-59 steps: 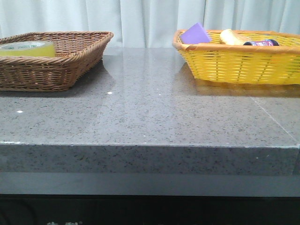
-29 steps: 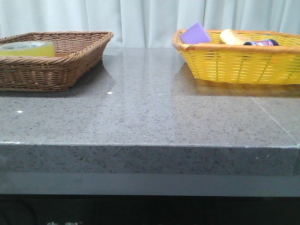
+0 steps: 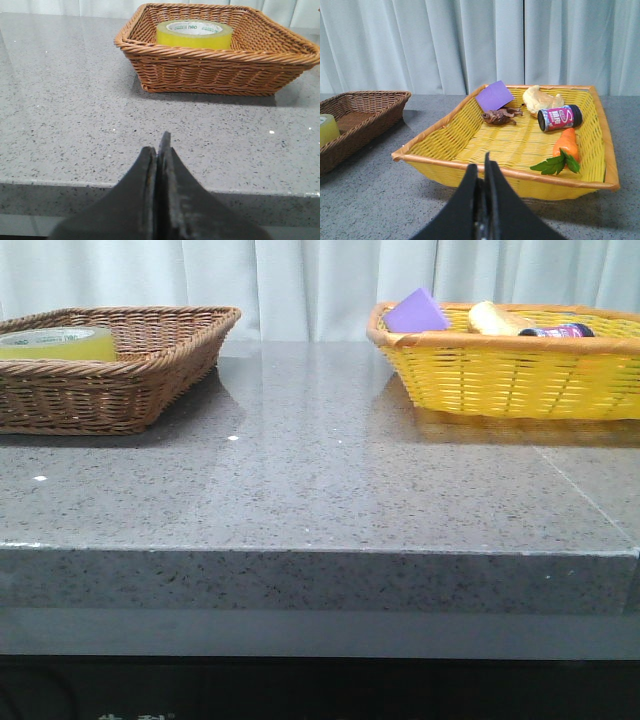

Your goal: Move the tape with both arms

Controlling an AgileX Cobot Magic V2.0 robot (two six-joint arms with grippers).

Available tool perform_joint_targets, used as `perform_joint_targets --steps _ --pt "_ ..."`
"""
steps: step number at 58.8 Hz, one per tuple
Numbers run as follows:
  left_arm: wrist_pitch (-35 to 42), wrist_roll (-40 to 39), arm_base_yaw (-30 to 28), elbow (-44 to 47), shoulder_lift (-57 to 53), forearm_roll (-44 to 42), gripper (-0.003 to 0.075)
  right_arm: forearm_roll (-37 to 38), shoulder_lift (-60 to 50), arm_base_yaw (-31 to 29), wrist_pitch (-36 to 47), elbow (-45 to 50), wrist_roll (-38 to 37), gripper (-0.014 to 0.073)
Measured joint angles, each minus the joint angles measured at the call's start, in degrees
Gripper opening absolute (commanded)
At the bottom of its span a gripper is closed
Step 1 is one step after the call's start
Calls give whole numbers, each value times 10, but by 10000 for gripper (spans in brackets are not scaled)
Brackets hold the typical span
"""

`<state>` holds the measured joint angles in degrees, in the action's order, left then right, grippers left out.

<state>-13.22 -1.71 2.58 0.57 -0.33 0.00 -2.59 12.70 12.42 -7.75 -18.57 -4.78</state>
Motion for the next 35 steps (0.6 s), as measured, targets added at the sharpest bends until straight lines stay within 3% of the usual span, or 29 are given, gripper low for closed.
perform_joint_targets --steps 35 --pt "0 0 -2 0 0 0 -20 4 0 0 0 0 0 -122"
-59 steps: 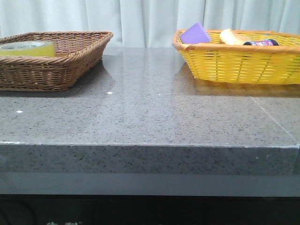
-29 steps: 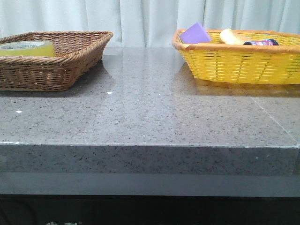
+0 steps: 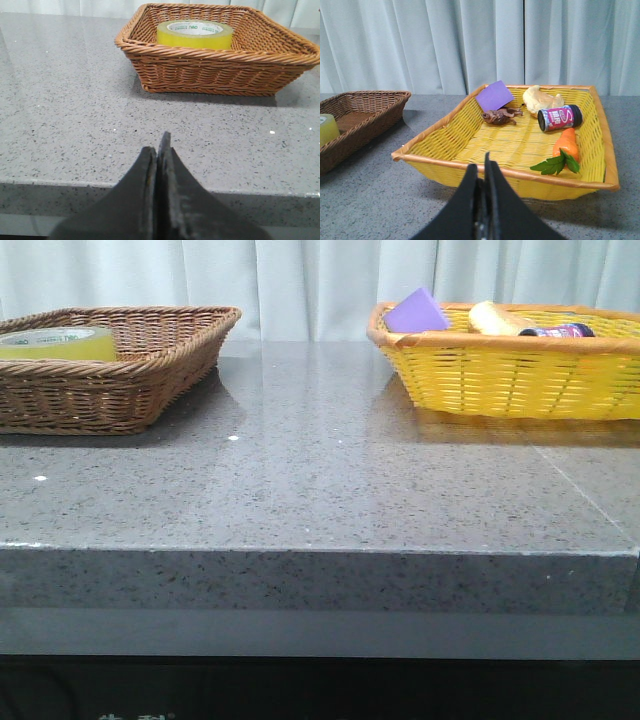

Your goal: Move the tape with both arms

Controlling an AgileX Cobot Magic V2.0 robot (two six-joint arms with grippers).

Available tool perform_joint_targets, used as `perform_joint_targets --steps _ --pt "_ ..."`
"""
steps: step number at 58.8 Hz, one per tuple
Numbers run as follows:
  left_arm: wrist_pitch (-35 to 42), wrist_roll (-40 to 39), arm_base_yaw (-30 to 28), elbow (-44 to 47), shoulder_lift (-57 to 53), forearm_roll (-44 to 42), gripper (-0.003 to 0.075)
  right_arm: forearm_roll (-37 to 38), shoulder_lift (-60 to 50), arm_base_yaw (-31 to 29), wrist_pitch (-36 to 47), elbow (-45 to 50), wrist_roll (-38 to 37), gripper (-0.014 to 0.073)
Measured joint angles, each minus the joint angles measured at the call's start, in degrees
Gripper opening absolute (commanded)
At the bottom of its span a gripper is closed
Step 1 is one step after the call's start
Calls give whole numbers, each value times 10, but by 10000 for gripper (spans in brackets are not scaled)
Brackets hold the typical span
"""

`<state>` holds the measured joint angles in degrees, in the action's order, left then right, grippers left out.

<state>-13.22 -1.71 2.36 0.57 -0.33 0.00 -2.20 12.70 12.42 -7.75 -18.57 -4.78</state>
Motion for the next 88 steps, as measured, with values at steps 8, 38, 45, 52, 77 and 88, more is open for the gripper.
perform_joint_targets --steps 8,38,45,52,77,88 --pt "0 0 0 0 0 0 -20 12 -1 -2 2 18 3 -122" --pt "0 0 0 0 0 0 -20 -10 -130 -115 5 199 10 -122" --pt "0 0 0 0 0 0 -20 -14 -132 -121 -5 202 11 -122" --pt "0 0 0 0 0 0 -20 -16 -132 -121 -6 202 11 -122" --pt "0 0 0 0 0 0 -20 -18 -132 -121 -8 202 11 -122" --pt "0 0 0 0 0 0 -20 -18 -132 -121 -8 202 11 -122"
